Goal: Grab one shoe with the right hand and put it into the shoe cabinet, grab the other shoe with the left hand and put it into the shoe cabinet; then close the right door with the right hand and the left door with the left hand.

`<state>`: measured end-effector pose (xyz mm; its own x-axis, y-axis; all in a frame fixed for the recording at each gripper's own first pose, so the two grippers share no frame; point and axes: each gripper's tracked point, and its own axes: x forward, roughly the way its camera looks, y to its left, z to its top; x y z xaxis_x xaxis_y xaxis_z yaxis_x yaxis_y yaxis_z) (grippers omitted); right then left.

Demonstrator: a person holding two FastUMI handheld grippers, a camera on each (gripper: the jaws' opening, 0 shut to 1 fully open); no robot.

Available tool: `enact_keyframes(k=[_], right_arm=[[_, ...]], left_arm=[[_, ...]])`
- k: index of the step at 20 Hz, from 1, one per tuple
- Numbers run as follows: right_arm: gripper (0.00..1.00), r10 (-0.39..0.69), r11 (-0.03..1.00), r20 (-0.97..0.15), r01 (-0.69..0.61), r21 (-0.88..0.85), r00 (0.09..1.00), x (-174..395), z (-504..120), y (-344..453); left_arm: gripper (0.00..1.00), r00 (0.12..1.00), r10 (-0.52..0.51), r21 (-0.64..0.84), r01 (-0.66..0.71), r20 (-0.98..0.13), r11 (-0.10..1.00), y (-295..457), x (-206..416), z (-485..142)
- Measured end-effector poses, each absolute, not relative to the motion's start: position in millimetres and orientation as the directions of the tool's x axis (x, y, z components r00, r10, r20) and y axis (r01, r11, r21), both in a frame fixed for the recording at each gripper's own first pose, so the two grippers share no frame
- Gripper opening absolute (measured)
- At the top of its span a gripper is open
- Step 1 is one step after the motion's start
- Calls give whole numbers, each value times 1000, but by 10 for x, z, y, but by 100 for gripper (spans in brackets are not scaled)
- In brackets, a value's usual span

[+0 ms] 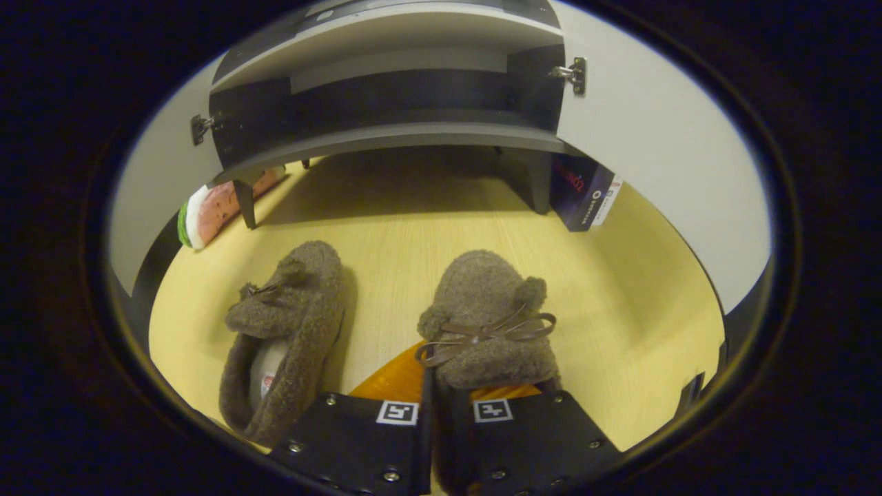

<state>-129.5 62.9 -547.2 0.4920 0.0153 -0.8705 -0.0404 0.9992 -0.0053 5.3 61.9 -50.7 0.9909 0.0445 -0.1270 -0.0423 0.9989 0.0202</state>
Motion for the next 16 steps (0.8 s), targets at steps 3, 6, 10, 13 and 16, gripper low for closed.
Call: enact_keyframes(k=[3,6,10,13,16], right_arm=[[1,22,1000,-877,-13,17,480,-1277,-5458,629],[5,21,1000,-864,1,25,503,-1208,-5304,580],[1,38,999,-809,-13,38,586,-934,-4771,572],[5,53,999,-743,-28,47,667,-582,-4180,593],[1,65,998,-656,-36,57,752,-136,-3514,649]], left_arm=[[96,991,39,14,-37,-131,999,612,65,-526],[96,991,35,17,-33,-127,999,609,88,-525],[96,991,33,16,-31,-127,999,608,131,-548],[96,991,32,6,-32,-131,999,621,165,-575],[96,990,34,-1,-34,-134,999,645,202,-593]])
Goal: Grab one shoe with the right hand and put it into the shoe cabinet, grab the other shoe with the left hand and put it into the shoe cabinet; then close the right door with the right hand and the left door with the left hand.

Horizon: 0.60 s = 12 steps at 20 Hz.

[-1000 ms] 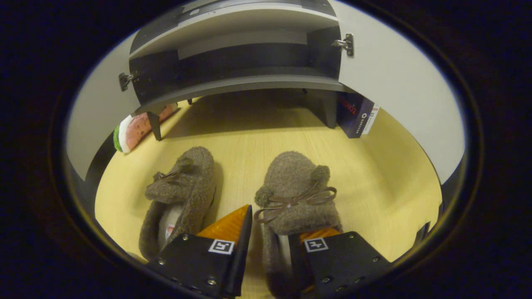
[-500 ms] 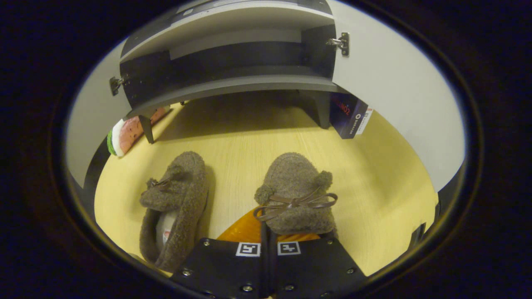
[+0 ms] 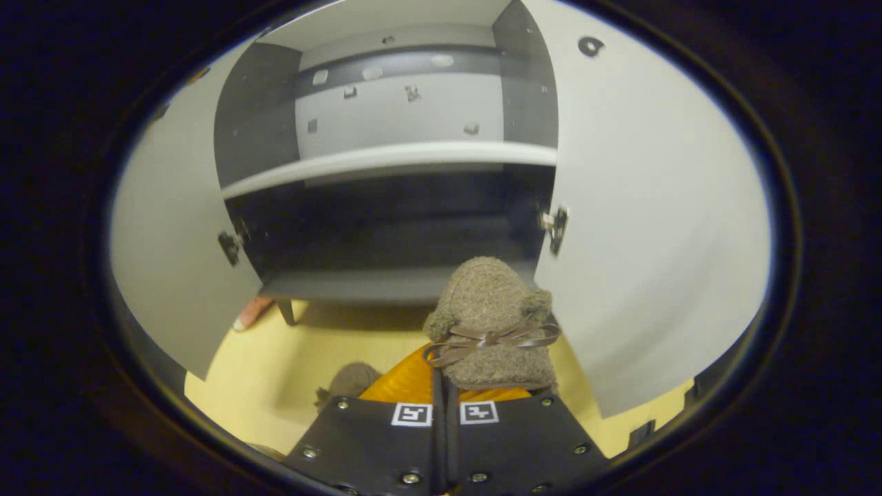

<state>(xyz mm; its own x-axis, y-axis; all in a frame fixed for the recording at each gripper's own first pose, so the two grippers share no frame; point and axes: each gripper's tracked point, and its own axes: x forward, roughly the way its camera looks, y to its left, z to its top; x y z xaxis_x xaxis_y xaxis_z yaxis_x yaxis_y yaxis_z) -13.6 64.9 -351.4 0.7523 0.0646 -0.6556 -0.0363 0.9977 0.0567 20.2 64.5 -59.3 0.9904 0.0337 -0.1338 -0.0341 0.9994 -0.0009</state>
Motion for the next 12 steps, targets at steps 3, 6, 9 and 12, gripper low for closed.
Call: enact_keyframes(k=[3,6,9,12], right_arm=[[1,83,996,-562,-55,67,823,352,-2862,758],[1,115,993,-494,-99,60,862,894,-2379,893],[1,115,993,-437,-117,24,892,1491,-2088,940],[1,113,993,-424,-121,7,899,1985,-2002,934]], left_arm=[[95,990,29,-5,-30,-140,1000,656,238,-624],[94,990,27,-8,-28,-140,1000,656,276,-634],[94,990,23,-8,-24,-136,1000,655,313,-628],[94,991,25,-5,-26,-132,1000,660,340,-622]])
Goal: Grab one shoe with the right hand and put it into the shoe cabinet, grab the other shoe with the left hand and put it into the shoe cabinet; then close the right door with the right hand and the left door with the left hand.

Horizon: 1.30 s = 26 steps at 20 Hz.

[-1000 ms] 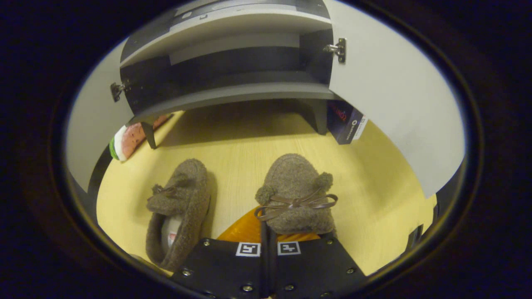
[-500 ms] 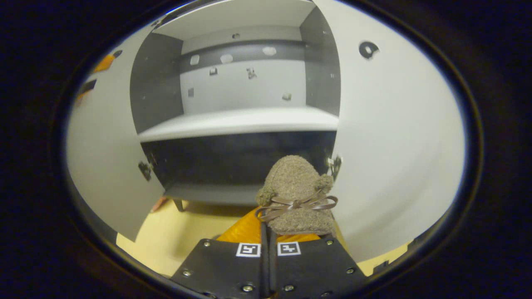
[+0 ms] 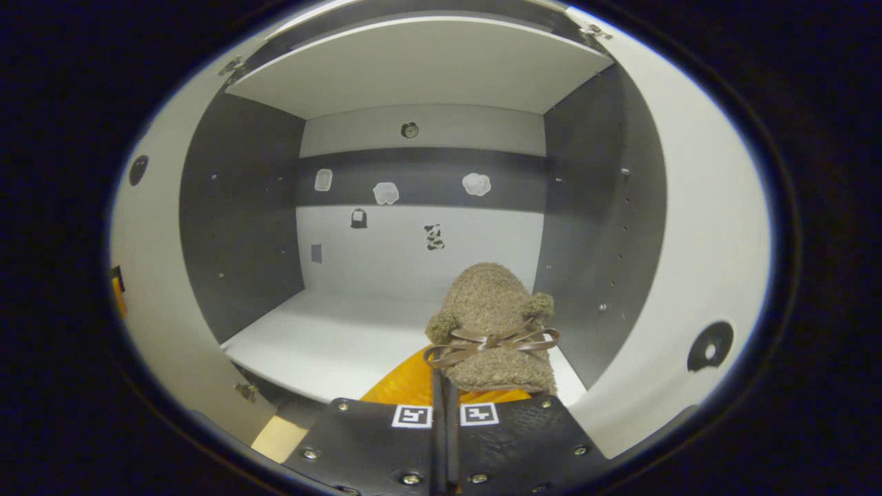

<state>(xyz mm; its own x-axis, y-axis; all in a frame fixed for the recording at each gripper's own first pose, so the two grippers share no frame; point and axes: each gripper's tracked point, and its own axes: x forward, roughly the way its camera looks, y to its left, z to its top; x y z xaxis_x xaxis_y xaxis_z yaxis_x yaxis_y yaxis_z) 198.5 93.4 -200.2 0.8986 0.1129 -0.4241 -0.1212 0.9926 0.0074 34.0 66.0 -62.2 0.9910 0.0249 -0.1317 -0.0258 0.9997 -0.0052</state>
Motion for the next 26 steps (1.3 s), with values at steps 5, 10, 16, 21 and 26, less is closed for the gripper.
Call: enact_keyframes(k=[5,10,16,21,26], right_arm=[[1,98,995,-466,-101,19,879,2570,-2243,936],[1,86,996,-520,-78,38,850,2895,-2575,908],[1,69,998,-559,-52,46,826,2999,-2801,855],[21,96,995,-579,-88,42,810,2922,-2846,961],[34,97,995,-572,-101,24,814,2585,-2583,931]], left_arm=[[94,992,32,4,-32,-126,999,668,352,-611],[94,991,41,11,-39,-127,999,682,368,-620],[94,991,49,13,-48,-126,999,685,380,-625],[94,989,56,11,-55,-138,998,693,378,-659],[94,986,48,-11,-51,-157,999,668,367,-731]])
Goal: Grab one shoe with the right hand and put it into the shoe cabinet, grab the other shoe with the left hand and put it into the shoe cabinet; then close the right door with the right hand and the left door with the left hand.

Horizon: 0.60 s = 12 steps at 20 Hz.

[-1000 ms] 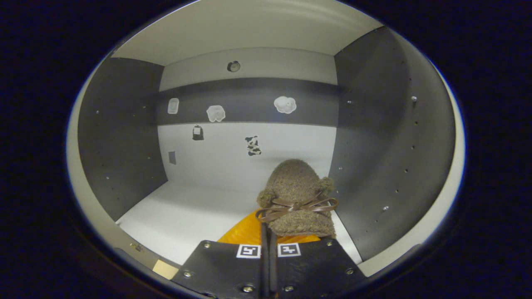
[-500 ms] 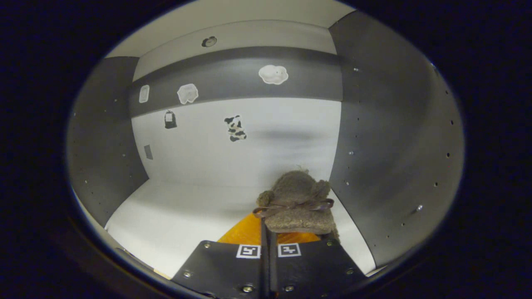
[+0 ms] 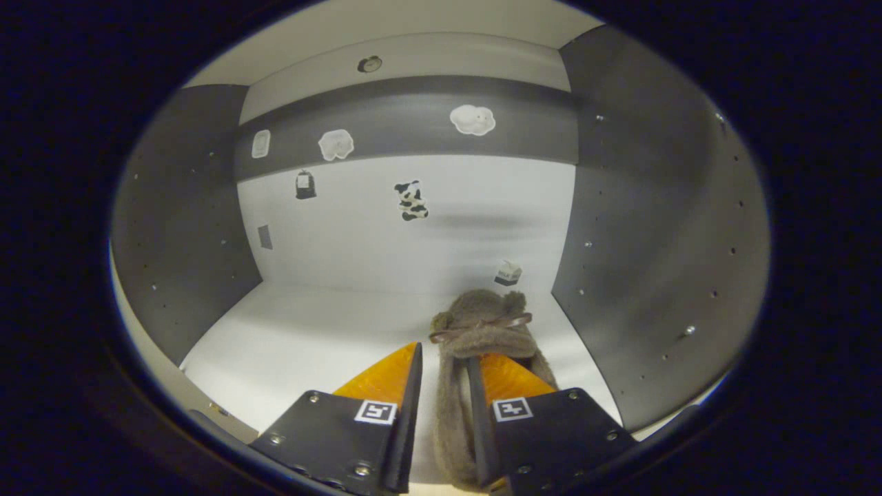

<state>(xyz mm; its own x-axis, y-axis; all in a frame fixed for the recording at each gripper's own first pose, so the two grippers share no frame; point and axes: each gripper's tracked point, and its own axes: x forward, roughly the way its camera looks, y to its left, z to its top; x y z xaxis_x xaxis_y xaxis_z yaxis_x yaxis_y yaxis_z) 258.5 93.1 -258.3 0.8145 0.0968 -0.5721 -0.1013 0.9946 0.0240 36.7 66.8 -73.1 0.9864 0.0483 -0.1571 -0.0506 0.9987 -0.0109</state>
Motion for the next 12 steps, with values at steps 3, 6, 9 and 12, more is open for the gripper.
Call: enact_keyframes(k=[3,6,9,12], right_arm=[[36,116,993,-521,-114,36,846,2255,-2173,931],[36,139,990,-443,-128,53,886,1907,-1621,936],[36,147,989,-368,-131,68,918,1576,-1128,906],[36,149,988,-309,-131,77,939,1264,-735,834]], left_arm=[[94,982,32,-7,-34,-188,999,608,333,-895],[94,970,-4,3,5,-242,1000,475,283,-1171],[94,942,-63,10,70,-330,997,285,198,-1583],[95,892,-109,23,133,-439,991,125,65,-2116]])
